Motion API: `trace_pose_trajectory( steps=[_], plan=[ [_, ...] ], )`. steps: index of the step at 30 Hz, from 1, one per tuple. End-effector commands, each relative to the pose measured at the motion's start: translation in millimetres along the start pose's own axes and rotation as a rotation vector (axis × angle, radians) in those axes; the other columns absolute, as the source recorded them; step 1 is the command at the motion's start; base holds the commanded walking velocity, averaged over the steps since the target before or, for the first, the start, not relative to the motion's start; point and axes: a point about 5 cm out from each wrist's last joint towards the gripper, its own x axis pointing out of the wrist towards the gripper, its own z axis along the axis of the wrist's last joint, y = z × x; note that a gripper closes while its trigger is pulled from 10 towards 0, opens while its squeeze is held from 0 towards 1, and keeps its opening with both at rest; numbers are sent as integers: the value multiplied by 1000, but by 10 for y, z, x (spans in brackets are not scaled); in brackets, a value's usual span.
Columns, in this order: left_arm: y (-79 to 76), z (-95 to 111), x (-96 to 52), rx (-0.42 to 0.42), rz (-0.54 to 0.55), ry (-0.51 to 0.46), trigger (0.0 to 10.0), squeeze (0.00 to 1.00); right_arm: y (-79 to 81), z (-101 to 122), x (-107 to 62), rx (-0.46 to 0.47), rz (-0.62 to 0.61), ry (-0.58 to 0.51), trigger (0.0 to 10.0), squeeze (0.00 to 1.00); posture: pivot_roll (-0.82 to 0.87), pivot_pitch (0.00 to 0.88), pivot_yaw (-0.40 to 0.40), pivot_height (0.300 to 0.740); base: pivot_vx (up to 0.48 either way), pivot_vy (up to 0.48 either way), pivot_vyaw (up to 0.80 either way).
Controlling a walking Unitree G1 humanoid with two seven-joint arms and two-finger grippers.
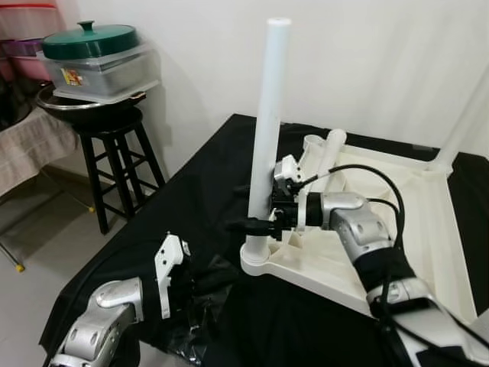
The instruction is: Building children table
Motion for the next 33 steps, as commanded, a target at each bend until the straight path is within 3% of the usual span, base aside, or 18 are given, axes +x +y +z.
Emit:
trace_pose_trajectory(
  steps=[1,2,5,9,13,18,19,20,21,22,23,27,29,33],
  plan=[
    [-31,-8,4,9,-7,9,10000,0,12,13,26,8,44,-10,1412,0,-15,0,-53,740,0,0,0],
    [-36,-10,2,9,-8,9,10000,0,21,-19,15,27,67,-10,0,0,-13,0,-52,740,0,0,0],
    [-36,-10,2,9,-8,9,10000,0,21,-19,15,27,67,-10,0,0,-13,0,-52,740,0,0,0],
    [-51,-21,-9,5,-13,13,10000,0,55,-217,-42,78,73,-14,0,0,-16,0,-45,740,0,0,0],
    [-53,-17,-11,5,-12,12,10000,0,56,-268,-87,67,40,-49,0,0,-23,0,-45,740,0,0,0],
    [-52,-7,-16,6,-9,8,10000,0,143,-390,-94,-4,-156,21,0,0,-26,0,-55,740,0,0,0],
    [-49,-3,-25,7,-8,8,10000,0,137,-482,33,74,-465,42,0,0,-28,0,-59,740,0,0,0],
    [-49,-3,-25,7,-8,8,10000,0,137,-482,33,74,-465,42,0,0,-28,0,-59,740,0,0,0],
    [-47,-1,-32,8,-7,8,10000,0,145,-550,66,133,-703,71,0,0,-28,0,-59,740,0,0,0],
    [-34,8,-41,7,-8,8,10000,0,422,-675,246,148,-769,158,0,0,-49,0,-36,740,0,0,0],
    [-21,13,-46,6,-8,8,10000,0,631,-716,350,149,-794,200,0,0,-52,0,-26,740,0,0,0],
    [-6,6,-51,6,-11,12,10000,0,632,-632,299,123,-848,168,0,0,-76,0,-10,740,0,0,0],
    [17,6,-33,5,-13,10,10000,0,487,-704,92,197,-954,175,0,0,-54,0,-29,740,0,0,0],
    [24,7,-28,6,-14,12,10000,0,447,-724,68,202,-958,189,0,0,-61,0,-28,740,0,0,0]
  ],
)
